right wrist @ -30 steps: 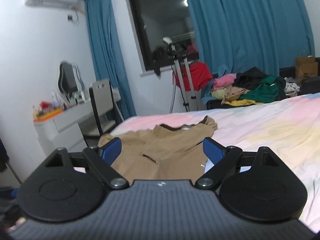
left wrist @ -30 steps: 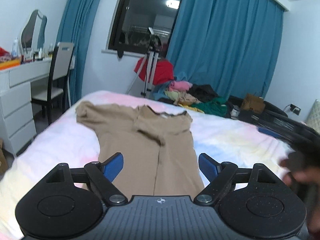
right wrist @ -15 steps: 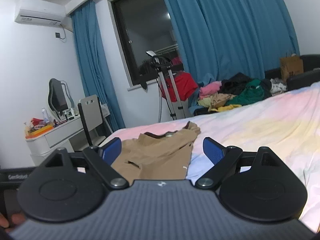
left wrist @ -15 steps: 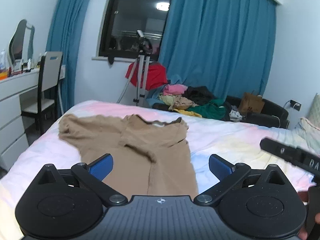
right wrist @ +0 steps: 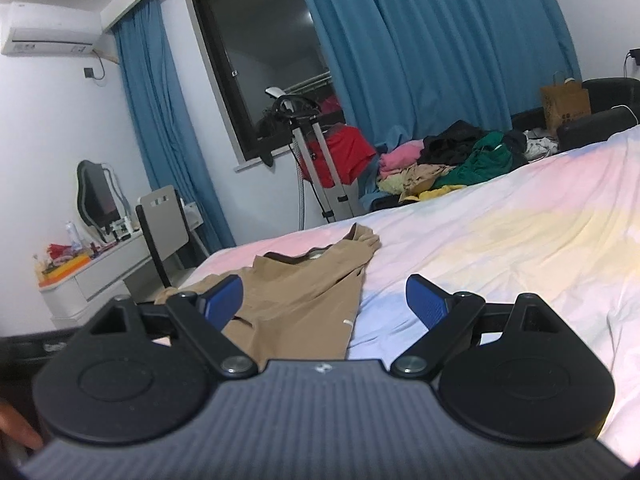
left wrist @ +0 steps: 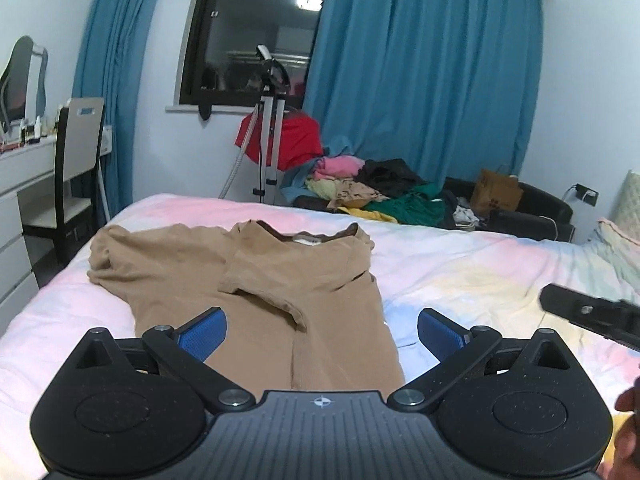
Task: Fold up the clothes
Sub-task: 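Grasp the shirt hem with the right gripper and fold it toward the collar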
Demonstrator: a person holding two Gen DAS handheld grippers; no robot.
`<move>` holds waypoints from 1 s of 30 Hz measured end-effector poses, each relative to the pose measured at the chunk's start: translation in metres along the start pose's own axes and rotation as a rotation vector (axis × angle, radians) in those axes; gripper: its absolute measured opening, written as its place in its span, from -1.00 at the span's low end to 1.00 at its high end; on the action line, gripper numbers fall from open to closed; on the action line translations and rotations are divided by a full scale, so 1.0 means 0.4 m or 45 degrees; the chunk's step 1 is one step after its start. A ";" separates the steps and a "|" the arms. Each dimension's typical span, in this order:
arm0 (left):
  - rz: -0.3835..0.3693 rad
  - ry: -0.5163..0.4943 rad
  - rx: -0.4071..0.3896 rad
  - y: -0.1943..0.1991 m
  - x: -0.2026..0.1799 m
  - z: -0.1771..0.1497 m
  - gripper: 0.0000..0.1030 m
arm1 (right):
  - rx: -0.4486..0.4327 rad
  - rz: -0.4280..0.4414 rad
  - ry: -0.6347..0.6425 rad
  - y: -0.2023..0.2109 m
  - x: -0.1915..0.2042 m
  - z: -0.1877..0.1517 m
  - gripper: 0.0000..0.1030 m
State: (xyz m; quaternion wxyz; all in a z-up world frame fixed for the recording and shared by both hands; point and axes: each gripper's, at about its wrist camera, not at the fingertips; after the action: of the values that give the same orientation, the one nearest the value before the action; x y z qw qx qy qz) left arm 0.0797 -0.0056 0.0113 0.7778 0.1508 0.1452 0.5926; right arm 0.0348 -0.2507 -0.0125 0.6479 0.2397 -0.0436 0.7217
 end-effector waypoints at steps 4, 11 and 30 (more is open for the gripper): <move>0.014 -0.001 0.017 0.017 0.061 -0.011 0.99 | 0.081 -0.007 0.026 -0.043 0.016 -0.021 0.74; 0.079 0.161 0.004 0.066 0.244 -0.018 0.99 | 0.251 0.097 0.185 -0.233 0.138 0.005 0.74; 0.358 0.511 0.056 0.075 0.572 -0.110 0.99 | 0.477 0.466 0.420 -1.017 0.733 -0.242 0.73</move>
State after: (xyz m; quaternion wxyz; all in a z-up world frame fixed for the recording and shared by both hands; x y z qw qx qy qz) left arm 0.0940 0.2256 -0.0273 0.6398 0.0656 0.2872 0.7098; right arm 0.3823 0.1172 -0.0804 0.4501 0.2226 0.1536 0.8510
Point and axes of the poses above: each gripper's, at about its wrist camera, not at the fingertips, and y roughly against the way its jaws point, x to its left, z to its top, and after that the axes turned 4 degrees about -y, right-handed
